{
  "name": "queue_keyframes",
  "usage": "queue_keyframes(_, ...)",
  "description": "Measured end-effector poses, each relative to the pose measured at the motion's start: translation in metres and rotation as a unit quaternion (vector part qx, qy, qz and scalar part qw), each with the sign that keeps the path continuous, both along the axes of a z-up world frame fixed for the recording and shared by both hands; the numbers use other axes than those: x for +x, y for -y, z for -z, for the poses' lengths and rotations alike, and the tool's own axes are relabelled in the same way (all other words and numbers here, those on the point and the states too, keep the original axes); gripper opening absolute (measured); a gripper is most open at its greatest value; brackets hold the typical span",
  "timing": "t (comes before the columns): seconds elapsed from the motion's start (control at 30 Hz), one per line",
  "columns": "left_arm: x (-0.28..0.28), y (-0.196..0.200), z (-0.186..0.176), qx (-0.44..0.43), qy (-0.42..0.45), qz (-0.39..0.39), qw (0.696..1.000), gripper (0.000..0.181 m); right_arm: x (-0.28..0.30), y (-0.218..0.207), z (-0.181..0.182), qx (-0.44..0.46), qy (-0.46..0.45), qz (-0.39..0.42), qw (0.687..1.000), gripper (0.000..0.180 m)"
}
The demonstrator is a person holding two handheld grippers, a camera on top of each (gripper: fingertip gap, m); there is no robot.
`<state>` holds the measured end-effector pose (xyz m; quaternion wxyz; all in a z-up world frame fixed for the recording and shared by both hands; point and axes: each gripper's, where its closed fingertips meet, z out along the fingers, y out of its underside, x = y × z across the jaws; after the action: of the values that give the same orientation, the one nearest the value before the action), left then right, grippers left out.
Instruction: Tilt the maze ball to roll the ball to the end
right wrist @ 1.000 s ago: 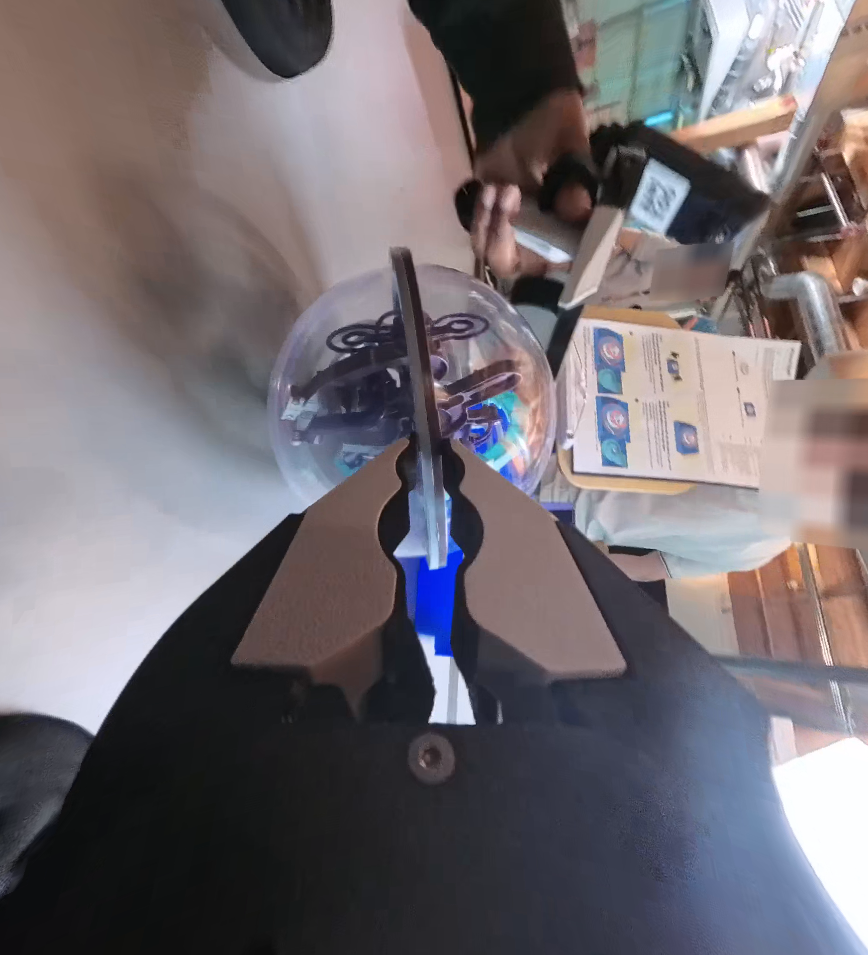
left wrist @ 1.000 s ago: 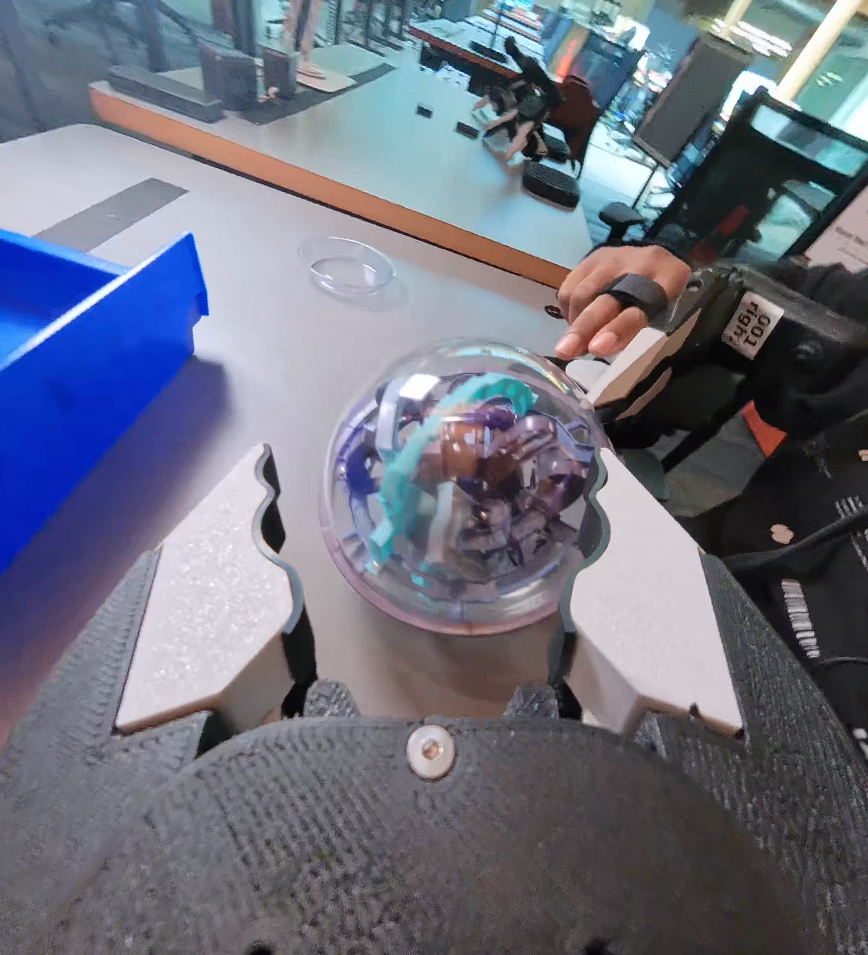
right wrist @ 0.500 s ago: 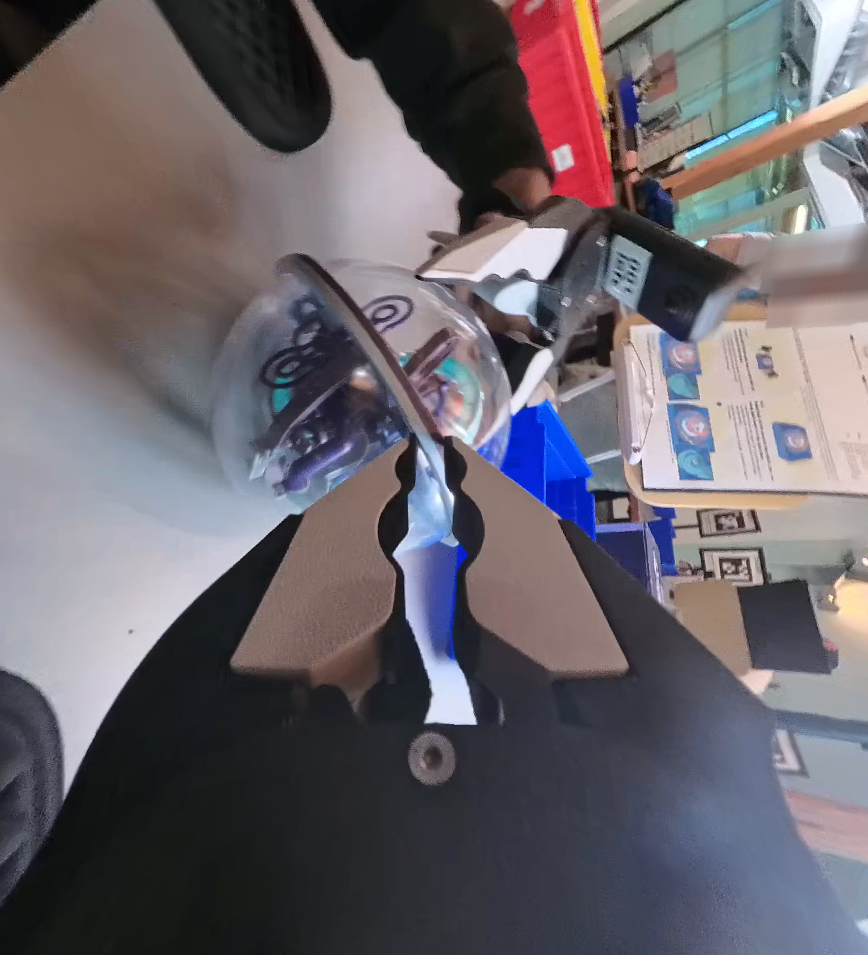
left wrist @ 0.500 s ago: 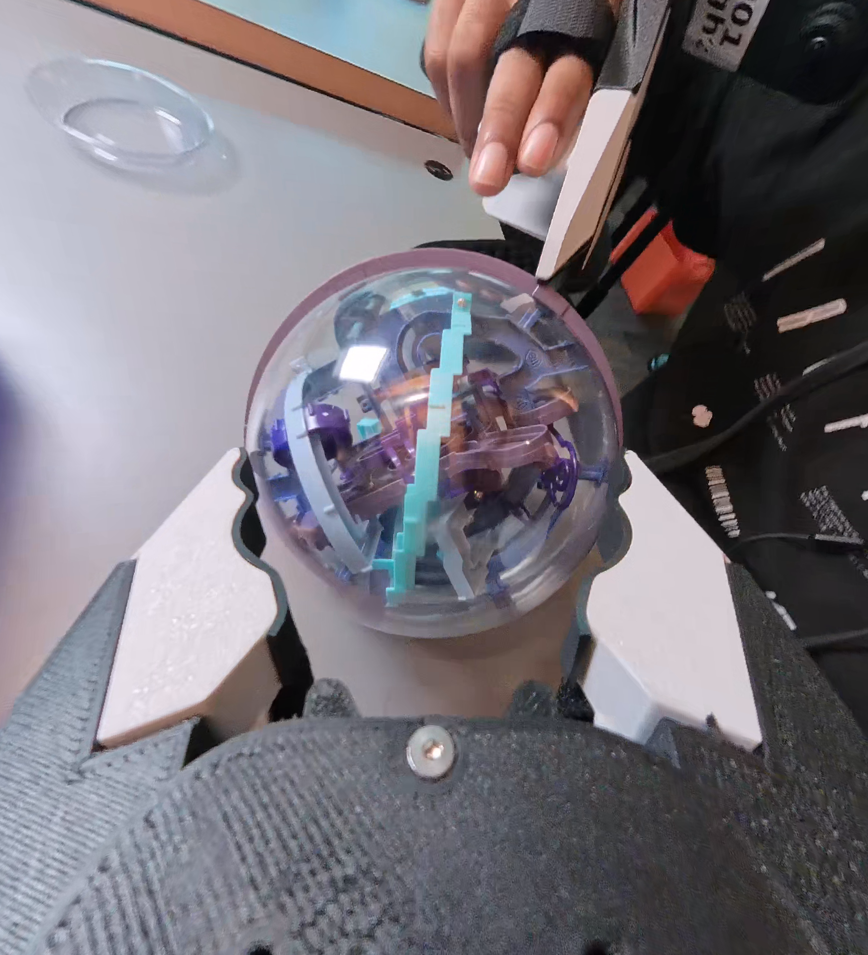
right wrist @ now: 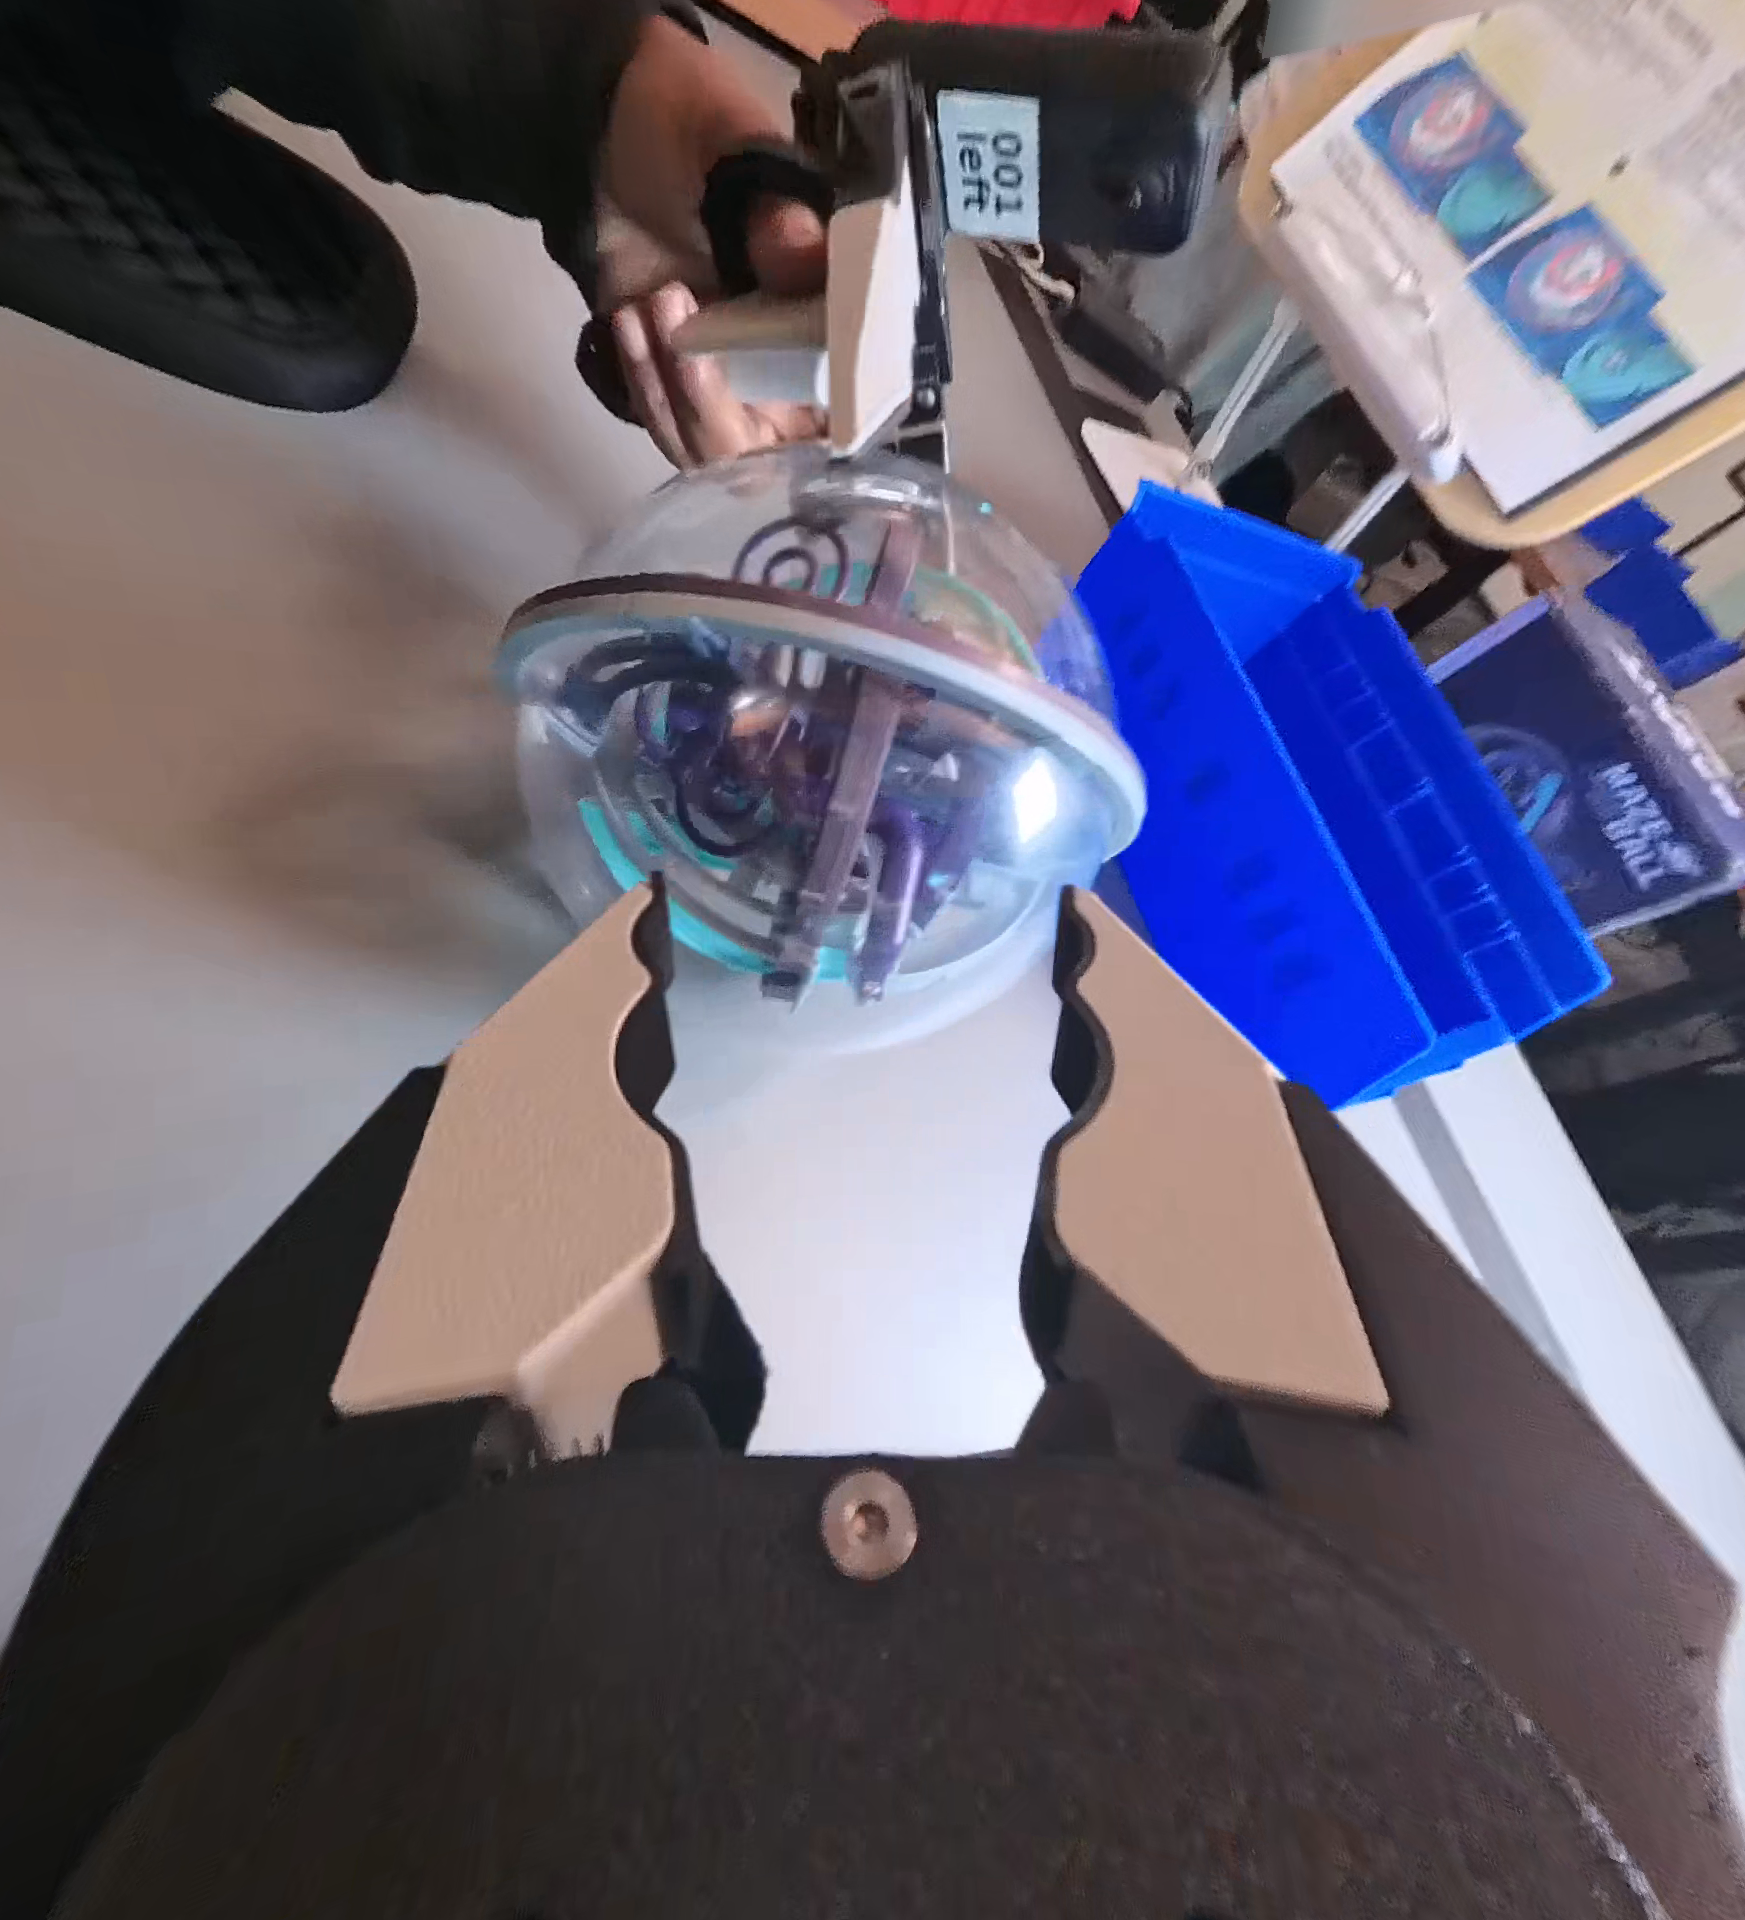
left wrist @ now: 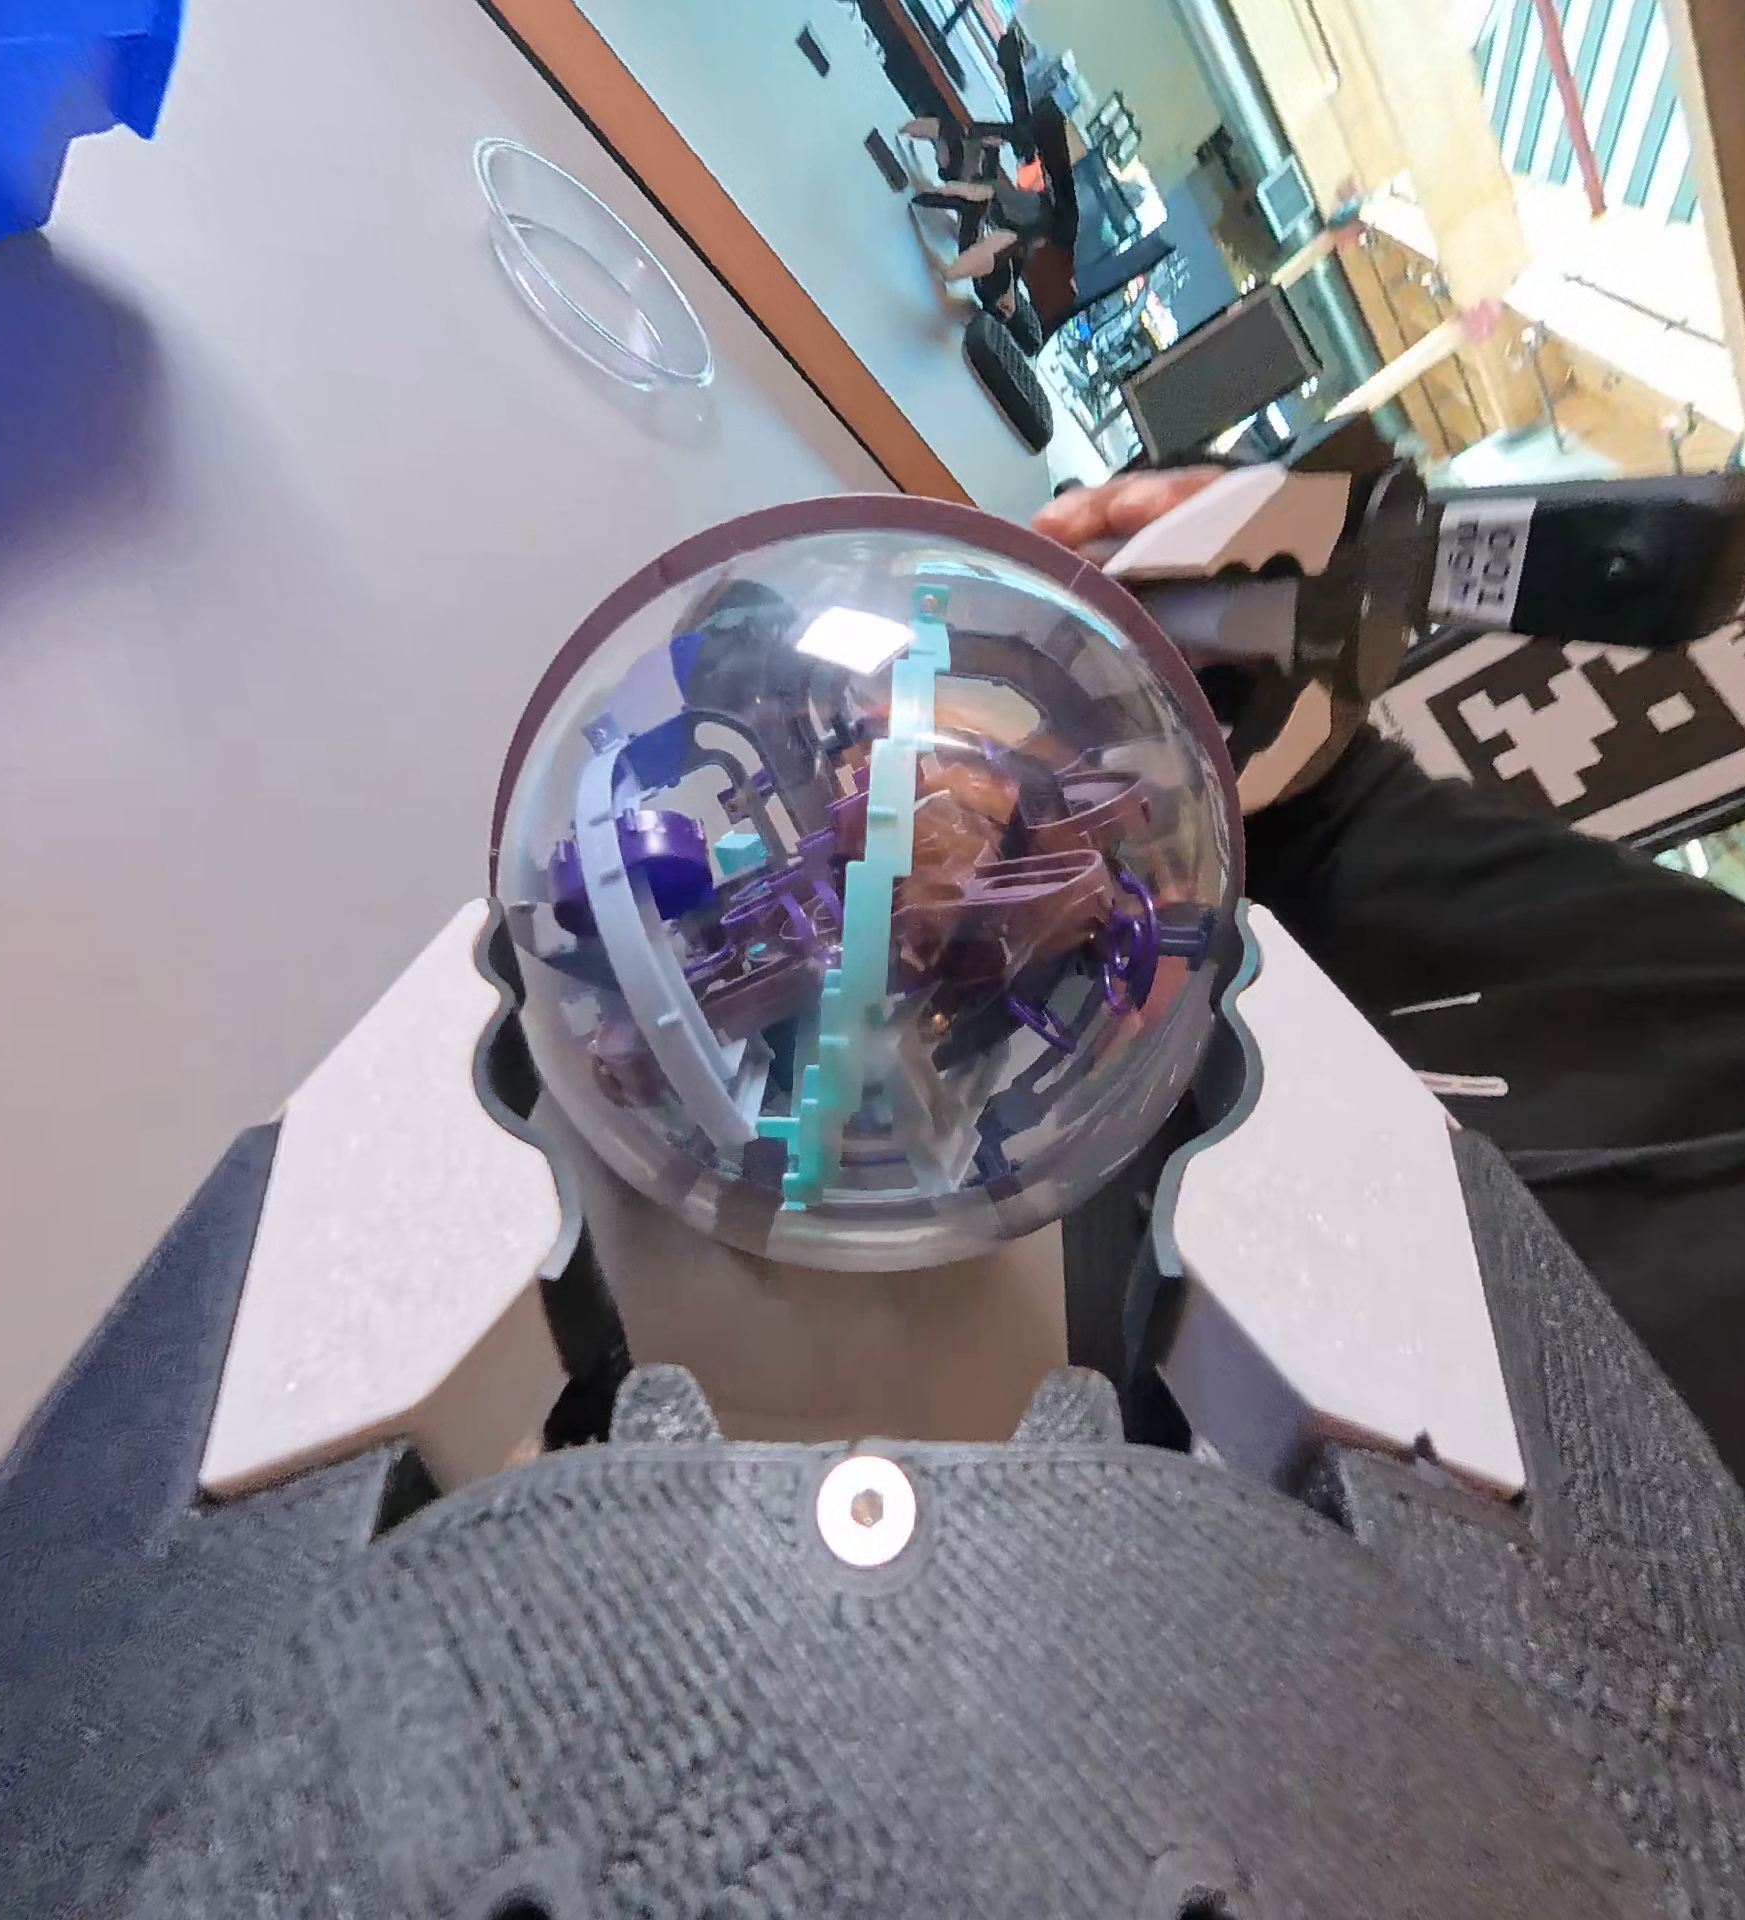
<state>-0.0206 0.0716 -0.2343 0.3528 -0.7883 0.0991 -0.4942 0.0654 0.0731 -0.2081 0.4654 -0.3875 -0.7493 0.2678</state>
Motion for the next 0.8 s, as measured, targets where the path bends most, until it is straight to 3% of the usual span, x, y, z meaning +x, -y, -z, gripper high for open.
queue_keyframes(0.13, 0.0, -0.001, 0.0, -0.021, 0.04, -0.024, 0.999, 0.13, -0.008, 0.002, 0.014, -0.008, 0.009, 0.019, 1.0, 0.082)
queue_keyframes(0.6, -0.009, 0.036, 0.007, 0.0, 0.022, -0.054, 0.998, 0.135, -0.03, 0.012, 0.02, -0.059, 0.129, -0.114, 0.983, 0.085)
queue_keyframes(0.8, -0.027, 0.031, 0.008, -0.036, 0.094, -0.131, 0.986, 0.133, -0.032, 0.006, -0.008, -0.056, 0.088, -0.053, 0.993, 0.068)
